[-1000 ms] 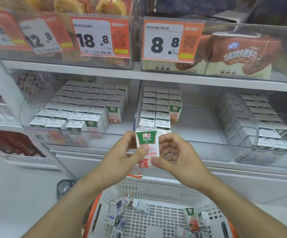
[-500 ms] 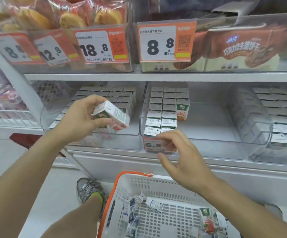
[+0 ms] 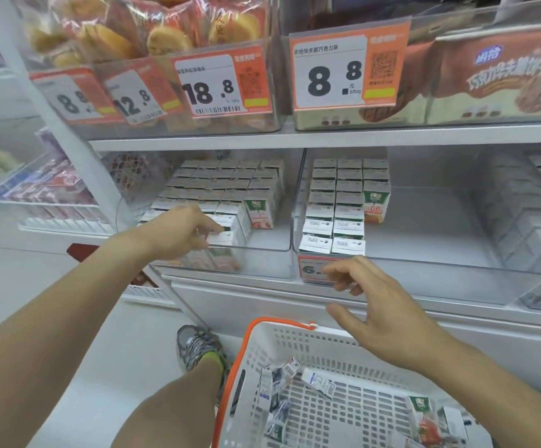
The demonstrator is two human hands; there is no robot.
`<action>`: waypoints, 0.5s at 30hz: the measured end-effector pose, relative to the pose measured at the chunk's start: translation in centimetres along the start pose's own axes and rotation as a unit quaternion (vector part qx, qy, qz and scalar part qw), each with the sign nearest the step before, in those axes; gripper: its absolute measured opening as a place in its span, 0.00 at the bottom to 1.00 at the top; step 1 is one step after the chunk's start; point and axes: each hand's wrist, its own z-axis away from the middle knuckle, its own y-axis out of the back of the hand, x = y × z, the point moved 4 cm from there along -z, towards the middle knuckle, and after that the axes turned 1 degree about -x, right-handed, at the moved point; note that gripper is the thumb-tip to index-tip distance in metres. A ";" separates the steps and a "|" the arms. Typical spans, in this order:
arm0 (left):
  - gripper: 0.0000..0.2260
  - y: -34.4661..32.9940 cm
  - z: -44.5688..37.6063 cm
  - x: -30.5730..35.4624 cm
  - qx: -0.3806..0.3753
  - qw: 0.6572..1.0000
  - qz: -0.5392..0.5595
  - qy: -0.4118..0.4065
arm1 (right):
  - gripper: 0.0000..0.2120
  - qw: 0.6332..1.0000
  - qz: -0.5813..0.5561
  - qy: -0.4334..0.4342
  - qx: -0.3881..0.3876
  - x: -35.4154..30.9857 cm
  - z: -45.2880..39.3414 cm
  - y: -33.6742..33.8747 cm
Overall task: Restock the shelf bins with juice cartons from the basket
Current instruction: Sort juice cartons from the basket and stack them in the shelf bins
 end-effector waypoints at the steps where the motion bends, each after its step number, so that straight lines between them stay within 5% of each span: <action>1: 0.17 -0.2 0.0 0.0 0.001 1.000 -0.007 0.000 | 0.19 1.000 0.002 -0.001 -0.004 0.1 0.0 0.0; 7: 0.19 -1.2 0.9 0.0 0.021 1.000 -0.013 0.016 | 0.19 0.999 0.009 -0.007 -0.029 0.3 -0.1 -0.3; 12: 0.11 -2.0 5.2 5.3 0.248 0.955 0.144 -0.074 | 0.15 0.999 0.002 -0.020 -0.042 0.6 0.0 -0.6; 15: 0.04 -5.9 6.2 10.2 0.128 0.950 0.265 -0.103 | 0.09 0.995 0.003 -0.059 -0.082 1.8 0.1 -1.2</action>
